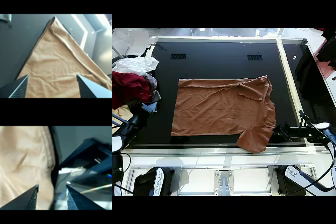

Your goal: Fold the shirts.

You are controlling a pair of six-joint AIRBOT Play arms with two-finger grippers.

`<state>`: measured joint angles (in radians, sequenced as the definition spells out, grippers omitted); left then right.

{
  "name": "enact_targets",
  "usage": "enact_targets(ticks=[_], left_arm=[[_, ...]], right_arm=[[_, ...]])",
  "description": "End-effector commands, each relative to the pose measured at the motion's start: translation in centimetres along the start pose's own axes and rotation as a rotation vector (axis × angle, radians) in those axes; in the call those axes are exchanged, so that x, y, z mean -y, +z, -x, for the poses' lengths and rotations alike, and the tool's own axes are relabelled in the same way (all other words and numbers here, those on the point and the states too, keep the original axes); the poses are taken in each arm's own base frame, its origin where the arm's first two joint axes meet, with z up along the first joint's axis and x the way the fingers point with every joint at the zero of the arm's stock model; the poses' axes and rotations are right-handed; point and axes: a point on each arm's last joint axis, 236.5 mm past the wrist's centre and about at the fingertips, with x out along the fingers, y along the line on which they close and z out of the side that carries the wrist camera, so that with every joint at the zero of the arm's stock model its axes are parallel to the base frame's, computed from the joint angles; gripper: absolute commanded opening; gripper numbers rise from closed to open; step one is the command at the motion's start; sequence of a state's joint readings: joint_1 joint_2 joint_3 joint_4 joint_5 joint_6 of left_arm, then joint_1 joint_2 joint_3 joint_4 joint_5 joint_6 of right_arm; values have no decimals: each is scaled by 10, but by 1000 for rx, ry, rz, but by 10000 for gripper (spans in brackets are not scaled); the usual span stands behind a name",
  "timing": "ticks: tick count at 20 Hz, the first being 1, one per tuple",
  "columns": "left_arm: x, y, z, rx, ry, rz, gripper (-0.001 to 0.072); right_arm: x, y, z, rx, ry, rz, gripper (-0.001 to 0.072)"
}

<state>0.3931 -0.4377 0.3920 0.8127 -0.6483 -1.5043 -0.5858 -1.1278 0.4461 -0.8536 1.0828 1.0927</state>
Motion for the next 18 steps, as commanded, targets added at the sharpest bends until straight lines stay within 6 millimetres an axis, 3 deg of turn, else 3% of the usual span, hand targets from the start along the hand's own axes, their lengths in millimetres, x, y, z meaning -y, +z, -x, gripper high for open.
enact_targets(ticks=[1, 6, 7, 8, 11, 16, 18], left_arm=[[1, -4, 0, -18, -5, 6, 704], [1, -5, 0, -21, -5, 6, 704], [1, -7, 0, -28, -5, 5, 705], [1, -11, 0, -47, -7, 7, 705], [-6, -39, -2, -150, 17, 141, 704], [-51, -91, -16, -252, 137, 416, 705], [-64, -101, -17, -272, 188, 472, 707]], right_arm=[[-8, 17, -11, 61, 73, -28, 385], [0, 28, -20, 92, 68, -72, 380], [1, 27, -21, 84, 69, -76, 314], [2, 26, -23, 79, 69, -79, 193], [1, 25, -24, 74, 75, -85, 17], [-10, 18, -23, 41, 118, -71, 17], [-12, 16, -22, 32, 128, -60, 17]])
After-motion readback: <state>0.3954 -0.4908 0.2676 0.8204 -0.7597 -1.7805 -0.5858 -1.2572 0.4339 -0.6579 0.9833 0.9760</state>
